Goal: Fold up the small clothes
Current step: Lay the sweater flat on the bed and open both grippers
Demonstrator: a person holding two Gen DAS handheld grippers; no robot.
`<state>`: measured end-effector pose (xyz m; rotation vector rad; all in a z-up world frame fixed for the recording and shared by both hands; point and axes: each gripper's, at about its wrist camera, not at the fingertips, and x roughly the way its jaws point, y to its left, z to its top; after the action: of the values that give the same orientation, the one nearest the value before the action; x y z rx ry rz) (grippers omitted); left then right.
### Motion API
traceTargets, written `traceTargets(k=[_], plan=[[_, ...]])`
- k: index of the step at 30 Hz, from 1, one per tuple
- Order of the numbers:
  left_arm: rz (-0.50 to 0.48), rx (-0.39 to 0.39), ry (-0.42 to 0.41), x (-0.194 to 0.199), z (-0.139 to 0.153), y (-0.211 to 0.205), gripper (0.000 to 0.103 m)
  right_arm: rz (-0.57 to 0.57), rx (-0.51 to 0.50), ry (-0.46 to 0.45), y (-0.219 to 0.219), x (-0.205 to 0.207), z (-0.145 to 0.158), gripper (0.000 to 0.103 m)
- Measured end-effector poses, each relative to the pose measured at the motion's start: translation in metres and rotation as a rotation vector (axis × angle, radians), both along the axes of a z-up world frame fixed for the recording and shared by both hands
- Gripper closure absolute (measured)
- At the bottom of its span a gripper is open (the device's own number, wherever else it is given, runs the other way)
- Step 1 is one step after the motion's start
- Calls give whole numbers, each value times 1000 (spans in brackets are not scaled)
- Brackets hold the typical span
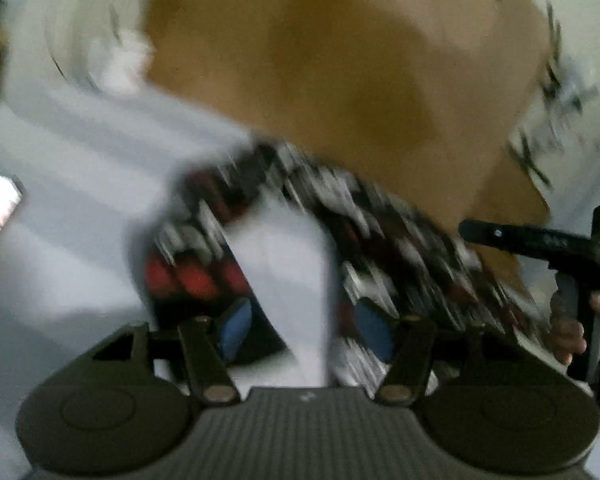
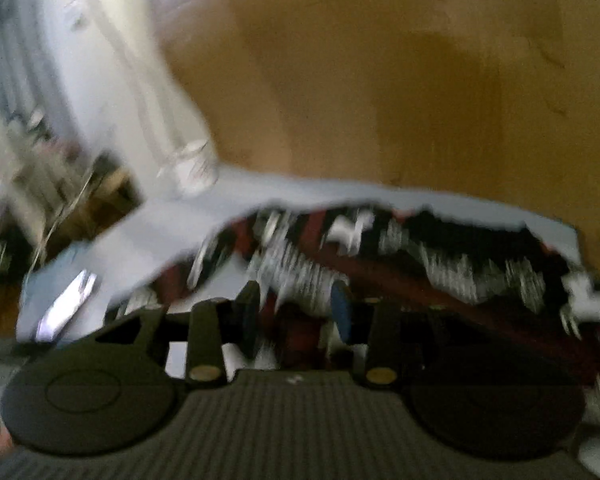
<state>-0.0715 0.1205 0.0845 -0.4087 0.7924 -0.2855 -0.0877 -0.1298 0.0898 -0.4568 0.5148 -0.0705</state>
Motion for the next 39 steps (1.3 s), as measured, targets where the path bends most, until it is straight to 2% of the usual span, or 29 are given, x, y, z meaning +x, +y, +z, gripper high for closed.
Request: traceTargets(k=[2, 4, 6, 10, 13, 15, 16, 17, 18, 19, 20, 21, 22, 26, 29, 32, 35, 36, 39], plan=[[-58, -14, 72, 0, -8, -10, 44, -3, -7, -5, -1, -29, -14, 59], [-76, 29, 116, -4, -11, -20, 44, -49, -2, -51, -13, -60, -18, 57], [-87, 83, 110, -10, -7, -30, 43, -113, 12, -120, -27, -93, -20, 53], [-125, 110, 137, -20, -5, -42, 35, -224, 35, -262, -51, -155, -19, 48], [-157, 163, 137, -26, -8, -54, 35, -285, 64, -291, -66, -186, -27, 46], [-184, 223, 125, -32, -9, -65, 43, -309, 89, -277, -73, -194, -35, 46], [-193, 248, 119, -36, -9, -67, 58, -313, 94, -261, -75, -195, -41, 46], [-204, 276, 118, -38, -10, -70, 81, -313, 94, -244, -76, -195, -45, 46], [-213, 290, 127, -38, -10, -72, 89, -310, 94, -231, -77, -194, -51, 46], [-228, 282, 145, -37, -9, -71, 92, -304, 96, -225, -79, -193, -57, 45], [-241, 264, 155, -37, -9, -70, 92, -295, 84, -247, -77, -197, -60, 49], [-252, 250, 159, -39, -6, -69, 93, -290, 88, -249, -77, -197, -61, 71], [-261, 241, 152, -44, 0, -66, 93, -296, 107, -243, -79, -196, -61, 85], [-283, 206, 120, -75, 32, -47, 93, -265, 197, -224, -71, -208, -53, 87], [-239, 255, 111, -100, 47, -28, 93, -202, 192, -143, -51, -217, -54, 87], [-203, 262, 170, -104, 38, -13, 98, -249, 154, -93, -57, -210, -59, 85], [-170, 281, 245, -96, 24, -6, 96, -290, 168, -75, -67, -207, -54, 64], [-160, 279, 243, -95, 24, -4, 96, -290, 146, -83, -64, -209, -49, 56], [-125, 234, 156, -87, 41, 6, 90, -259, 95, -181, -55, -222, -27, 51]])
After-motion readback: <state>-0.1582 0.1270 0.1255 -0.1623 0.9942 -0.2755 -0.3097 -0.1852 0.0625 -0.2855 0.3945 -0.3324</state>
